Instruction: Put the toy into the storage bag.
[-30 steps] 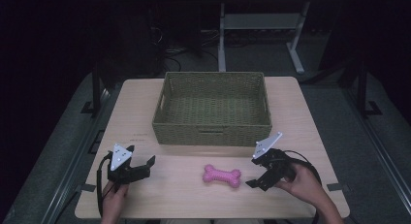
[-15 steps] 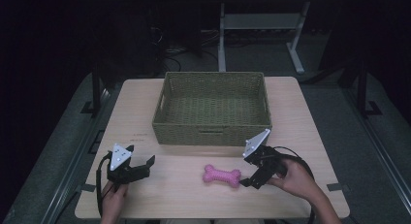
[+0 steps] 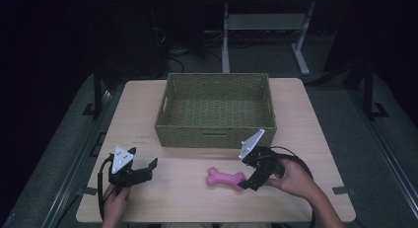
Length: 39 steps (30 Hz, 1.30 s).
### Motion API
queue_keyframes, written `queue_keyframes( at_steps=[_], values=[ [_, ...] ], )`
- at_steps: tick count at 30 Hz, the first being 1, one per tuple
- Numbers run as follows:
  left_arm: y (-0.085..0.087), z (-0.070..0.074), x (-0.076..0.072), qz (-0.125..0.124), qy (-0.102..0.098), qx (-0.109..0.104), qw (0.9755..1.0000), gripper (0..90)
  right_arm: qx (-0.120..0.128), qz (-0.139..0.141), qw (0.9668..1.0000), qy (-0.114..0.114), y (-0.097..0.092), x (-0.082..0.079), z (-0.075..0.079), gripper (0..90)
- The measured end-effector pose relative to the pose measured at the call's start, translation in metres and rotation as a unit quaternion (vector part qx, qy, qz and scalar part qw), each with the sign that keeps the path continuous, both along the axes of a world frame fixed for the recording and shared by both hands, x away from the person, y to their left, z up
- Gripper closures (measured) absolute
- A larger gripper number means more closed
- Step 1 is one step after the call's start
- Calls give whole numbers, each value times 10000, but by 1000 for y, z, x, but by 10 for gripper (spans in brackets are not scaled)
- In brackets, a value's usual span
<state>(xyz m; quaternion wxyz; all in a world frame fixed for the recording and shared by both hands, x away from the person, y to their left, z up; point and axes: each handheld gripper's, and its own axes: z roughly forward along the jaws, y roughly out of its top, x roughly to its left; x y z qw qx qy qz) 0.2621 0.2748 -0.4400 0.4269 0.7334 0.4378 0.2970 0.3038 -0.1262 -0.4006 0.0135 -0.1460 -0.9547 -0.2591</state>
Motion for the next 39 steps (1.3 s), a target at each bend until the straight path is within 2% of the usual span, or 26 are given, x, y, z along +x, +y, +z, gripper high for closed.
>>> queue_keyframes(
  at_steps=[10,21,39],
  values=[
    [1,0,0,-10,16,-4,10000,139,-130,184,9997,57,19,5,-3,164],
    [2,0,1,6,12,-39,10000,138,-382,308,9987,147,38,9,-15,170],
    [2,0,1,9,9,-41,10000,138,-660,373,9971,84,57,13,-28,263]
  ],
)
